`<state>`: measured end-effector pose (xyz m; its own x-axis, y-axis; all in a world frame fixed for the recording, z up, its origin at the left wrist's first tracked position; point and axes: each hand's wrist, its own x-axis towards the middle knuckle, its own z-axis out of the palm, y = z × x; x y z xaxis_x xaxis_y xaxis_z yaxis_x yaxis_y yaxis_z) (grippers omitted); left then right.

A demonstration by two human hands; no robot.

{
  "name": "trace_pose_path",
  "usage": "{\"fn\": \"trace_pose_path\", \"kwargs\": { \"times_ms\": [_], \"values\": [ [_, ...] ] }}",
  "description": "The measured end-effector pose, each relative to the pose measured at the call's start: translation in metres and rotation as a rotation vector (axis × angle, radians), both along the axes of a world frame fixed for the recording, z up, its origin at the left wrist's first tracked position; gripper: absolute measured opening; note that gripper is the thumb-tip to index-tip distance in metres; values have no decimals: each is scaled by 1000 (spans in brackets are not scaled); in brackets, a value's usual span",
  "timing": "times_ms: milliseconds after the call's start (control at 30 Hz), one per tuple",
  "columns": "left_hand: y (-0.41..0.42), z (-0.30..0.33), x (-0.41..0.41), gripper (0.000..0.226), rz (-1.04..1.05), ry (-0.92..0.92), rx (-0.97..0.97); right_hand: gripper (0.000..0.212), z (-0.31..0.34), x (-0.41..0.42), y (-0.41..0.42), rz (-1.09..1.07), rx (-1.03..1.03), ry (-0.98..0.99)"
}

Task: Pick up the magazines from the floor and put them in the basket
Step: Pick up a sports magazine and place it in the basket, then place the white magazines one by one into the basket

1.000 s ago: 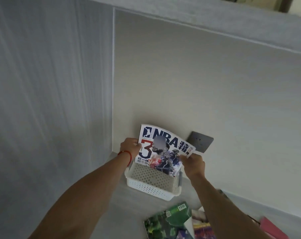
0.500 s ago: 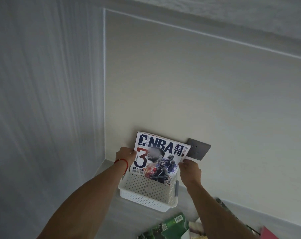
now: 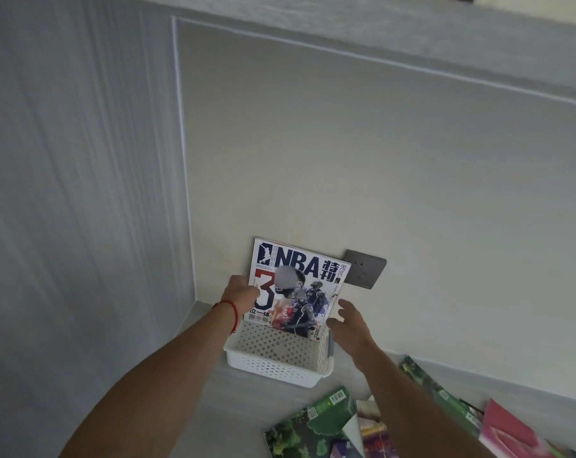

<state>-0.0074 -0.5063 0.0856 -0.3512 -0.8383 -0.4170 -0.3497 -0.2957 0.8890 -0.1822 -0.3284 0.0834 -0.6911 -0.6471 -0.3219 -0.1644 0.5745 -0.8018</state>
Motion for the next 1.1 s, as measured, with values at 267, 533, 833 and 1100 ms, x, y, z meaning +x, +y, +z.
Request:
{"fn": "trace_pose_path", "kwargs": {
  "times_ms": [267, 533, 833, 1100],
  "values": [
    [104, 11, 23, 36, -63, -17, -226, 38, -11, 19, 81, 22, 9, 31],
    [230, -7, -1, 26, -497, -85, -262, 42, -23, 25, 232, 19, 228, 278],
    [346, -40, -40, 35, -840, -308, -167, 72, -65, -31, 402, -36, 626, 275],
    [439, -64, -75, 44, -816, -506, -94, 74, -90, -16, 419, 237, 686, 329]
  ]
}}
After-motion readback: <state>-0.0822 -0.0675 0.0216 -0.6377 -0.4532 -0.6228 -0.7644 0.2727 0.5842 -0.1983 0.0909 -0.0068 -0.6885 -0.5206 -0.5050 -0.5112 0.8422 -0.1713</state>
